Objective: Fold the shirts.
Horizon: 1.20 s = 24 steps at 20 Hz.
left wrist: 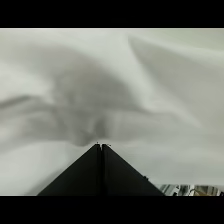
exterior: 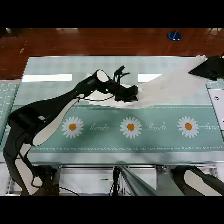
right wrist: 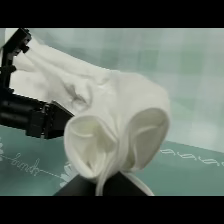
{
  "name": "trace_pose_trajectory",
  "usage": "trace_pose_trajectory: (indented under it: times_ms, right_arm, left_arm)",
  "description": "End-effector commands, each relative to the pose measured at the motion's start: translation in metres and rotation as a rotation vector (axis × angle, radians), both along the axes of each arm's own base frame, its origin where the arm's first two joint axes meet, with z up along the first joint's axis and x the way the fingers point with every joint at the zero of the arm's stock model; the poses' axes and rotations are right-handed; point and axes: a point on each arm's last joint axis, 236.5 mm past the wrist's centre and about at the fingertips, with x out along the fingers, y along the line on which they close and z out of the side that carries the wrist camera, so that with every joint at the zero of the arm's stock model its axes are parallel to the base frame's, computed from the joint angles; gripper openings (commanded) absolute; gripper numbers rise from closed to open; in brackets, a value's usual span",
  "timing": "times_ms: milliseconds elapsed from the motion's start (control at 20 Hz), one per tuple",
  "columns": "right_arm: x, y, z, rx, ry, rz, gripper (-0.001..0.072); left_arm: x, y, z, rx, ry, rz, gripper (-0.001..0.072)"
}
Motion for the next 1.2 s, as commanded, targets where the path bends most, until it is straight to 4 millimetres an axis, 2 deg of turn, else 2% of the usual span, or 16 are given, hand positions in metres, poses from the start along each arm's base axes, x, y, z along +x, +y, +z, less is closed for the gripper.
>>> trace_pose_trajectory:
  times_ms: [0, 100, 250, 350, 450, 550, 600, 700, 800, 900, 950, 1050, 1150]
  right_arm:
    - [-0.002, 0.022, 0.023, 0.103, -0.05, 0.034, 0.0026]
    - [-0.003, 0.032, 0.035, 0.151, -0.075, 0.05, 0.0026]
    - [-0.005, 0.033, 0.038, 0.148, -0.082, 0.051, 0.0026]
    - [-0.005, 0.03, 0.036, 0.136, -0.079, 0.046, 0.0026]
    - [-0.005, 0.02, 0.025, 0.079, -0.059, 0.03, 0.0026]
    - [-0.005, 0.004, 0.011, 0.007, -0.025, -0.003, 0.0026]
    - [-0.005, 0.0, 0.007, -0.008, -0.01, -0.015, 0.0026]
    - [-0.003, 0.006, 0.001, -0.002, 0.008, 0.001, 0.0026]
    - [-0.001, 0.027, -0.007, 0.008, 0.035, 0.049, 0.0026]
    - [0.008, 0.053, -0.018, 0.0, 0.048, 0.083, 0.0026]
    - [0.016, 0.067, -0.026, -0.018, 0.047, 0.089, 0.0026]
    - [0.031, 0.094, -0.041, -0.043, 0.042, 0.09, 0.0026]
    - [0.044, 0.129, -0.056, -0.023, 0.043, 0.099, 0.0026]
  left_arm:
    - [-0.007, -0.02, -0.014, 0.034, 0.005, 0.057, 0.0022]
    - [-0.025, -0.043, -0.021, 0.034, 0.017, 0.07, 0.0023]
    - [-0.05, -0.074, -0.032, -0.001, 0.069, 0.086, 0.0023]
    - [-0.055, -0.081, -0.033, -0.027, 0.089, 0.086, 0.0023]
    - [-0.039, -0.073, -0.018, -0.046, 0.035, 0.082, 0.0023]
    - [-0.007, -0.052, 0.028, -0.096, -0.091, 0.073, 0.0023]
    - [0.01, -0.034, 0.06, -0.122, -0.178, 0.052, 0.0023]
    - [0.033, 0.013, 0.134, -0.171, -0.349, 0.006, 0.0022]
    - [0.044, 0.078, 0.21, -0.182, -0.505, -0.007, 0.0023]
    - [0.033, 0.152, 0.274, -0.158, -0.625, -0.017, 0.0024]
    - [0.021, 0.189, 0.297, -0.13, -0.659, -0.012, 0.0024]
    - [-0.005, 0.26, 0.334, -0.028, -0.744, 0.038, 0.0024]
    - [-0.023, 0.315, 0.366, 0.078, -0.845, 0.148, 0.0025]
